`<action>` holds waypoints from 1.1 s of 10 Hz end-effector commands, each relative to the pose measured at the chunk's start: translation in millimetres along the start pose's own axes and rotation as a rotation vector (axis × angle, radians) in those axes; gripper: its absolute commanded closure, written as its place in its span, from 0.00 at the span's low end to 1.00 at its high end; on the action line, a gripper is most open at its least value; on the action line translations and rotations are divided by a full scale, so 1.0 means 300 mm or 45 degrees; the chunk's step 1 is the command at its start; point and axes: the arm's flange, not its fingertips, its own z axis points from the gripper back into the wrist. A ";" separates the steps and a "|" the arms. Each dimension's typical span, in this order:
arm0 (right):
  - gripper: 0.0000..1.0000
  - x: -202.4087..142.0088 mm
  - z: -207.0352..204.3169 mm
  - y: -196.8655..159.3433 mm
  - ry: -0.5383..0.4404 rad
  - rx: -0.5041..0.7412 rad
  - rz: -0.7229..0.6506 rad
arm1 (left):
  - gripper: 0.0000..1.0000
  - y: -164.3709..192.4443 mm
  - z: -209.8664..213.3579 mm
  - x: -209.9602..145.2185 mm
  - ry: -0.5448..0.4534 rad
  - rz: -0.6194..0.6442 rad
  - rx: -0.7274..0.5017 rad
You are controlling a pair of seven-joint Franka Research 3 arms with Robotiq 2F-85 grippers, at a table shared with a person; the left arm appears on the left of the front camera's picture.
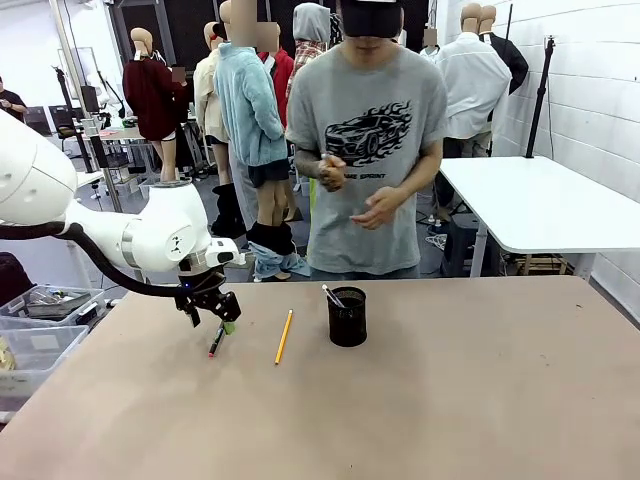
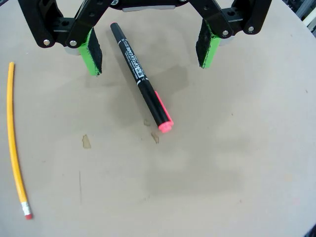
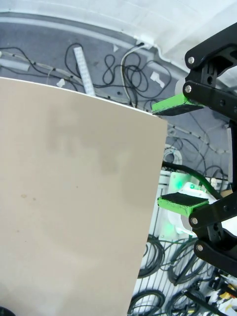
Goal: Place the pens into the pen holder.
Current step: Pick up a writing instrument from the table and place it into the Pen holder.
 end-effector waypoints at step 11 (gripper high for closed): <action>0.21 0.008 0.002 -0.007 0.015 -0.022 0.004 | 1.00 -0.019 -0.038 -0.031 0.048 0.056 0.024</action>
